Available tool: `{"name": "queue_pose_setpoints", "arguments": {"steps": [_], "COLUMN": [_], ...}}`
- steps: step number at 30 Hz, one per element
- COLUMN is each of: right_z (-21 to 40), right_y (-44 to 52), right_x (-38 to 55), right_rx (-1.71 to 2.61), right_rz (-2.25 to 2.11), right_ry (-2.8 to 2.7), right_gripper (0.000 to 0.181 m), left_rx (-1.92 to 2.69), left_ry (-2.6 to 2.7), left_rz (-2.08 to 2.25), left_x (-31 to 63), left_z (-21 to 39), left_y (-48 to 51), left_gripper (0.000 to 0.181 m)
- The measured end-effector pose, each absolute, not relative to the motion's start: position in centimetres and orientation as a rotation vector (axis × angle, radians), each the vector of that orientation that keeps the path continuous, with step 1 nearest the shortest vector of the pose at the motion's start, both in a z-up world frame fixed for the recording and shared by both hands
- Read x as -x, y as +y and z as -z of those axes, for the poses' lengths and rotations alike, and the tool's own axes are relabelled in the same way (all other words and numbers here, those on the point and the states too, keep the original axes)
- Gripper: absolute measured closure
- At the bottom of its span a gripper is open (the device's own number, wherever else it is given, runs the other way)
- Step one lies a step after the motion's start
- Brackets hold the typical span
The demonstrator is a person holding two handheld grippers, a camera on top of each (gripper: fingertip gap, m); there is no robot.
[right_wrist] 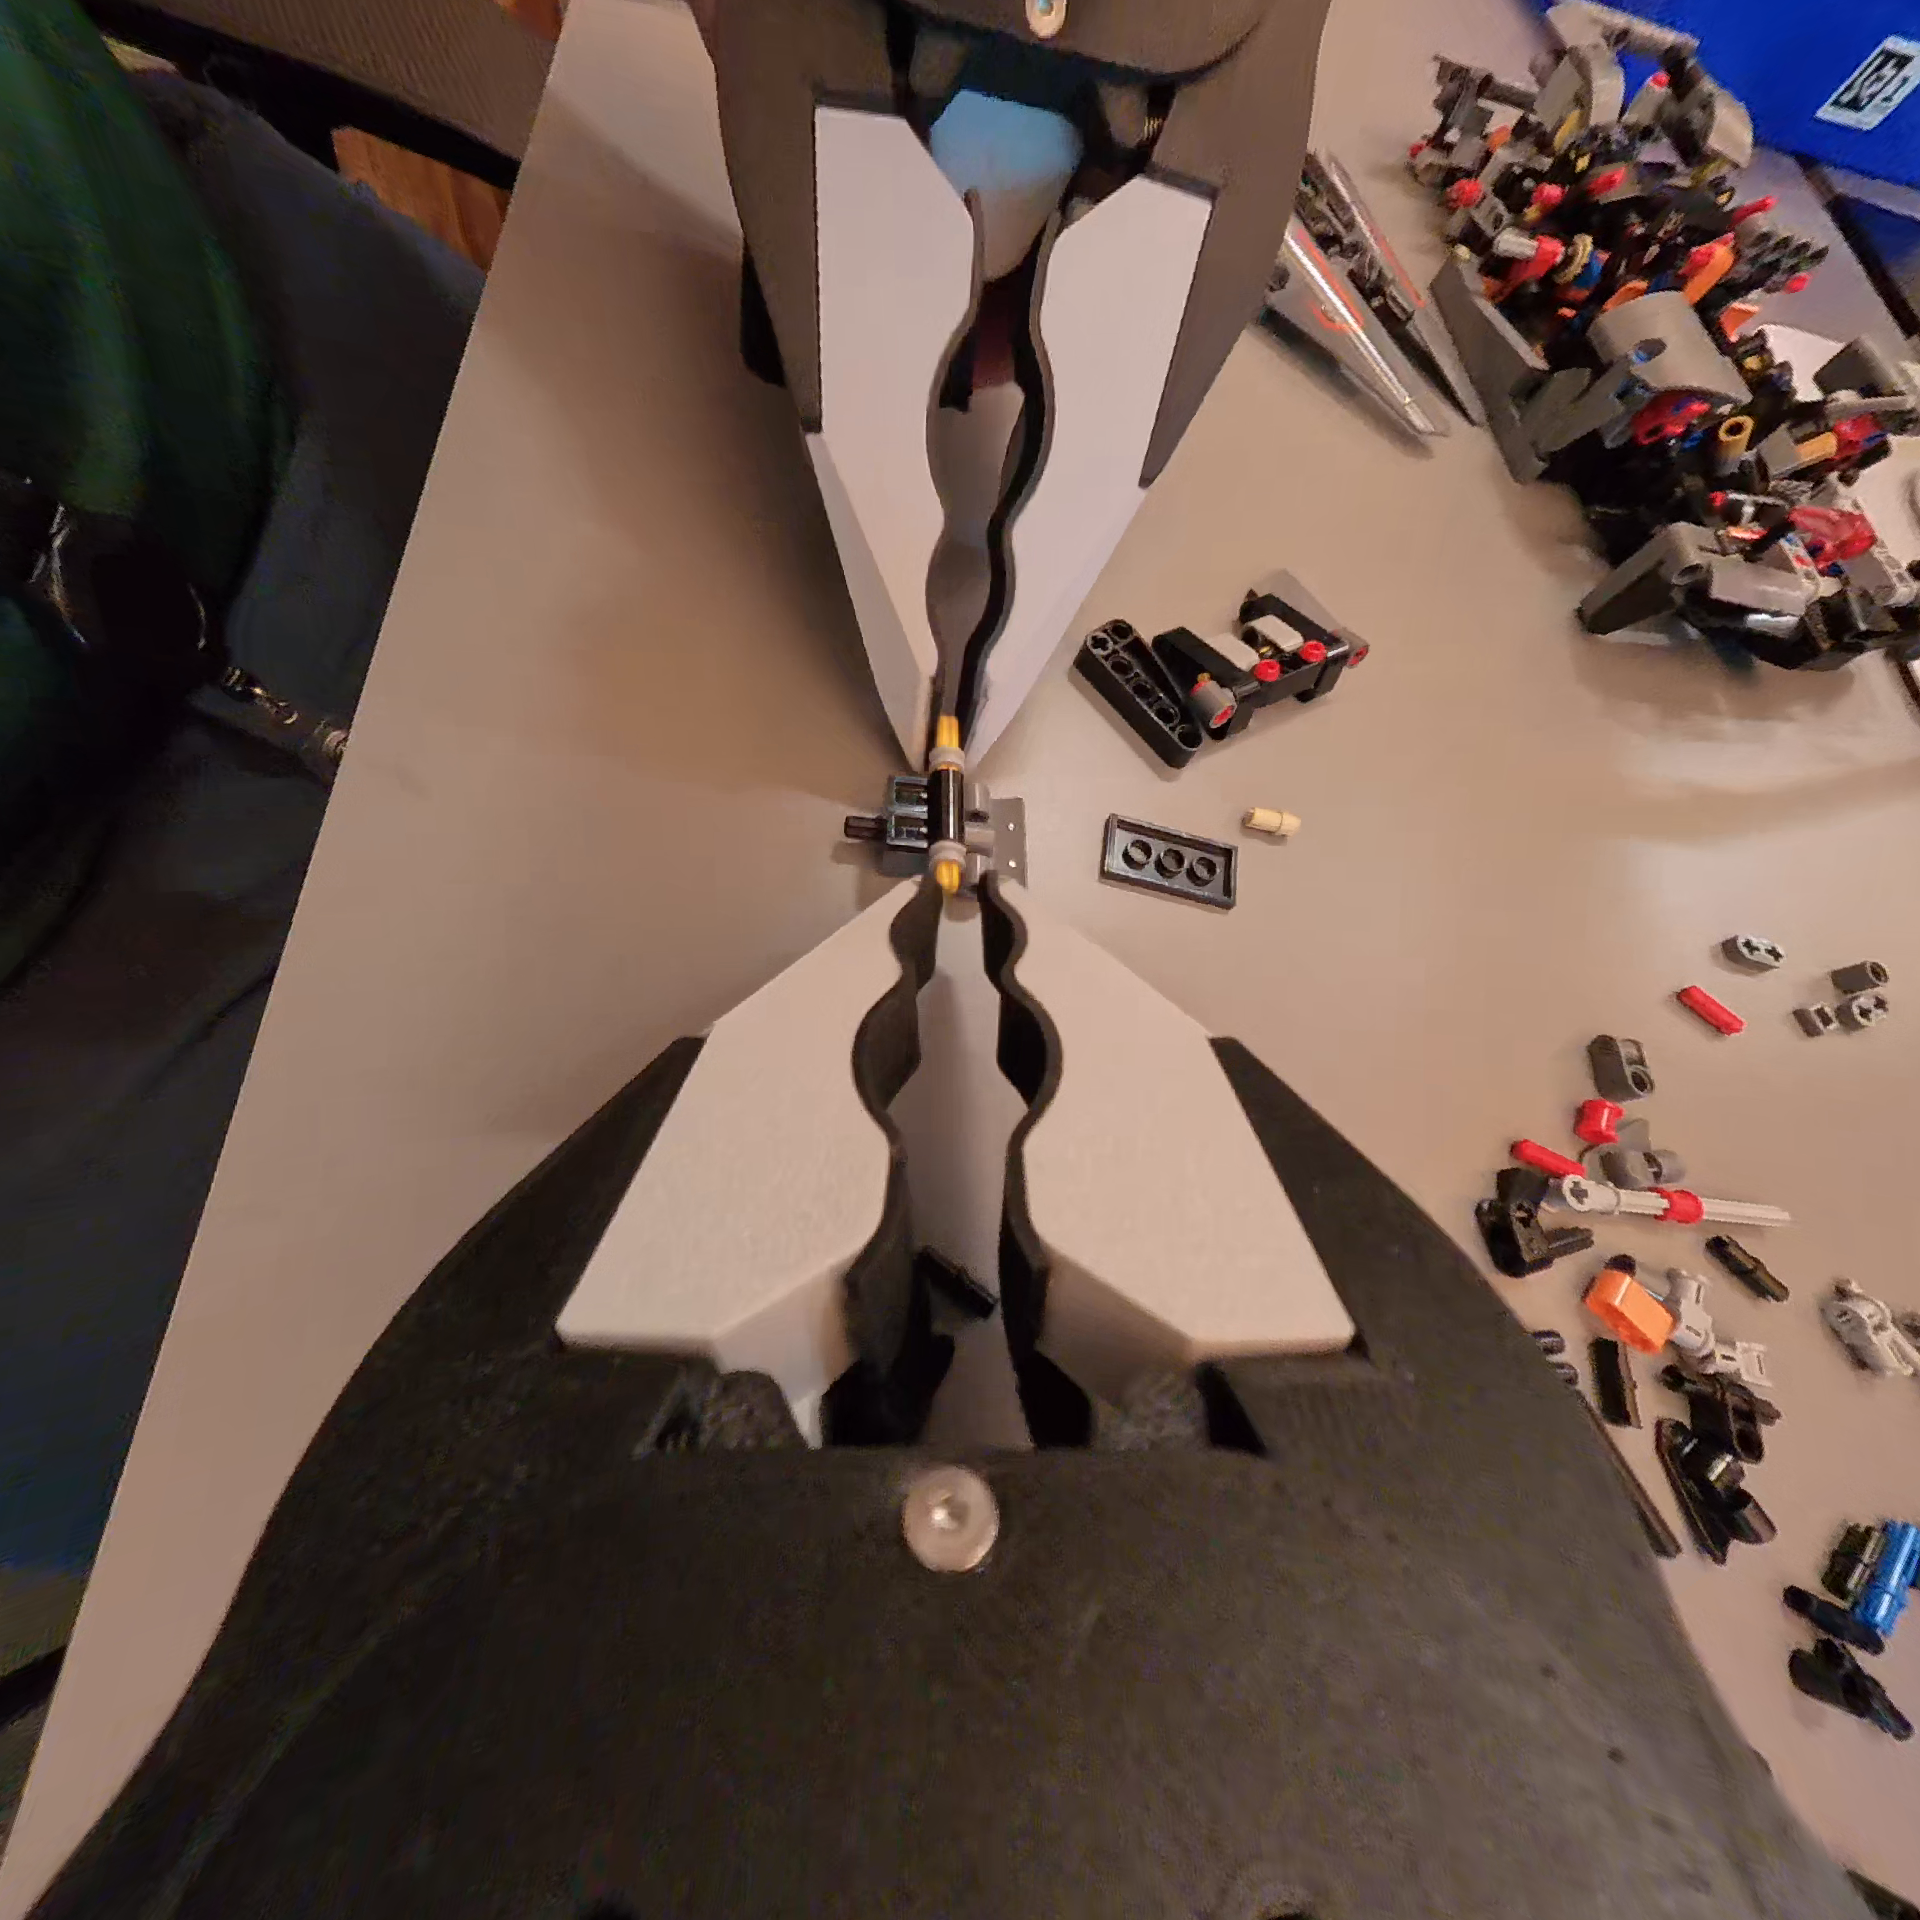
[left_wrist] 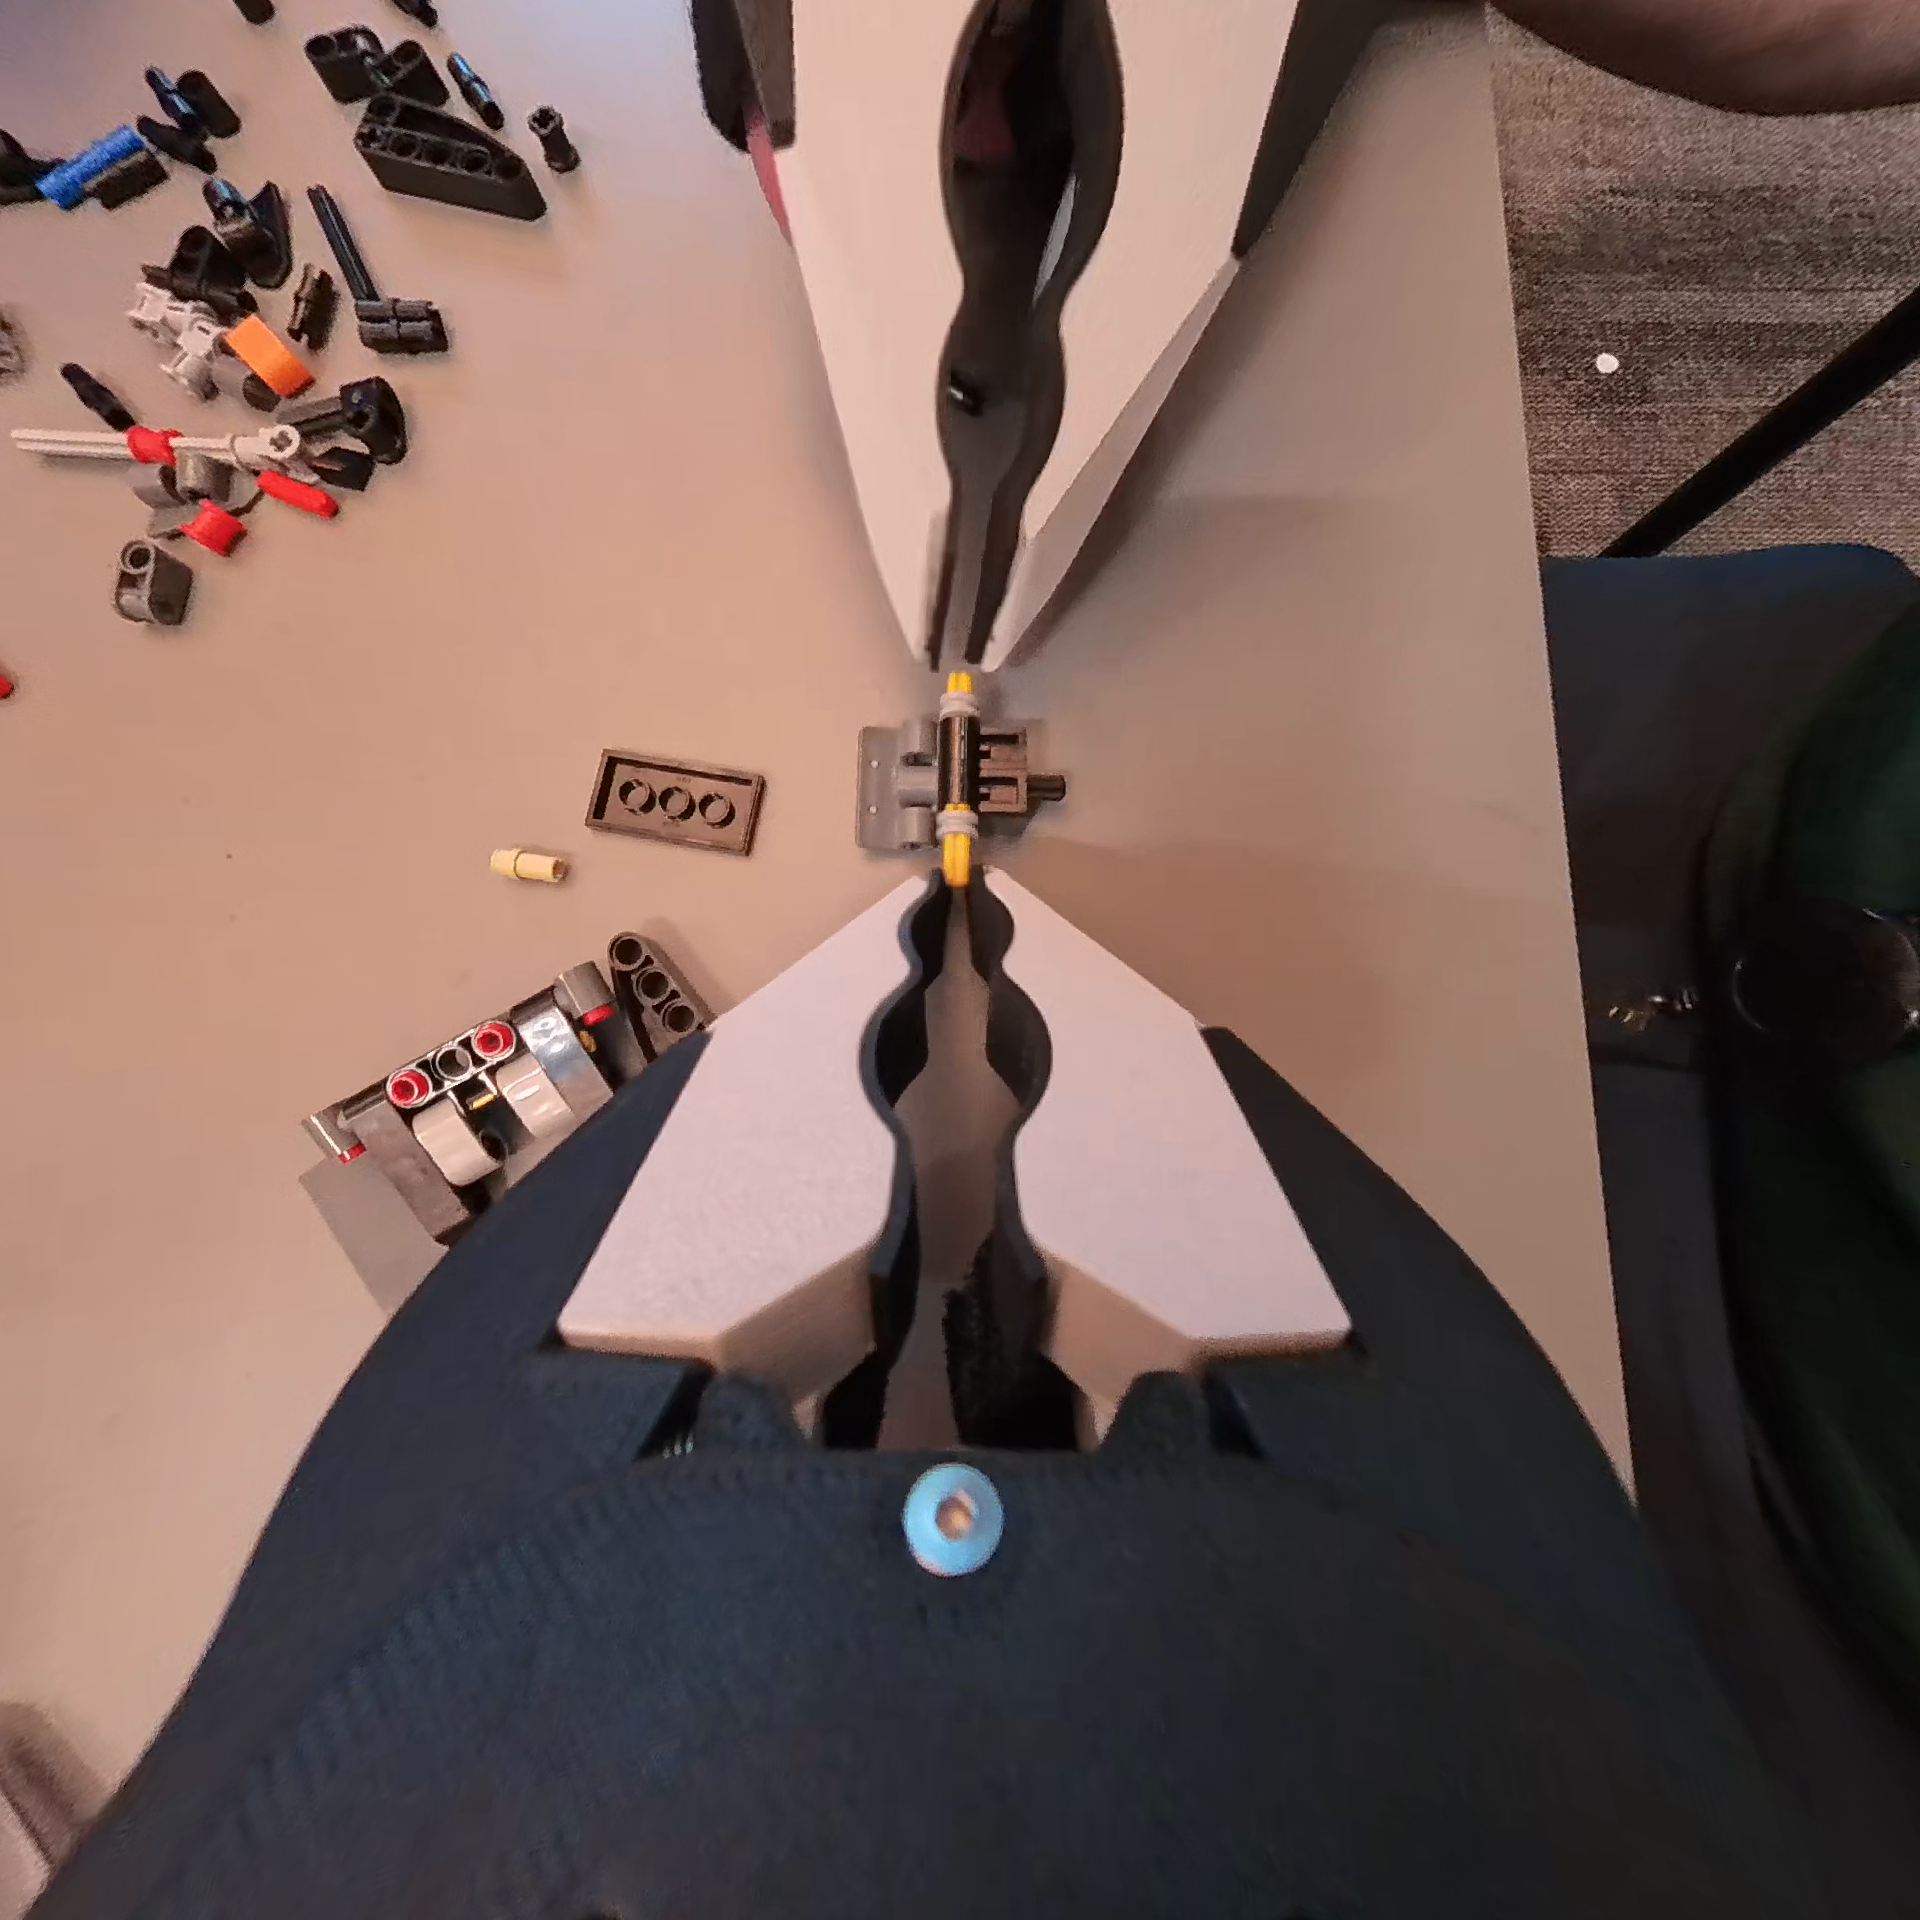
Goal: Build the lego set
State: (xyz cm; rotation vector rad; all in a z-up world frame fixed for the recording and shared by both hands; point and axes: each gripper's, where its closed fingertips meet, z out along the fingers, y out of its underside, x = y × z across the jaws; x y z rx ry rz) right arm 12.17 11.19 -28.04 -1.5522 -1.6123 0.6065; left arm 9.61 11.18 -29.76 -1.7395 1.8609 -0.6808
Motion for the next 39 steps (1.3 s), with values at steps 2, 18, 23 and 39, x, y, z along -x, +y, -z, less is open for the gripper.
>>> {"name": "queue_pose_setpoints", "arguments": {"steps": [2, 18, 23, 39], "right_z": [28.16, 28.13, 28.15, 28.10], "right_y": [11.07, 11.07, 11.07, 11.01], "right_x": [-12.03, -11.91, -11.78, -11.43], "right_rx": [1.544, 1.538, 1.538, 1.537], "right_rz": [-0.595, -0.588, -0.582, -0.582], "right_ry": [-1.625, -1.624, -1.624, -1.622], "right_gripper": [0.181, 0.181, 0.181, 0.181], "left_rx": [1.722, 1.699, 1.692, 1.693], "left_ry": [1.859, 1.900, 1.910, 1.923], "left_rz": [0.689, 0.637, 0.604, 0.605], "left_x": [-9.84, -10.04, -9.98, -9.96], "left_z": [29.59, 29.83, 29.81, 29.88], "left_y": [11.12, 11.17, 11.37, 11.41], "left_gripper": [0.180, 0.180, 0.180, 0.180]}}
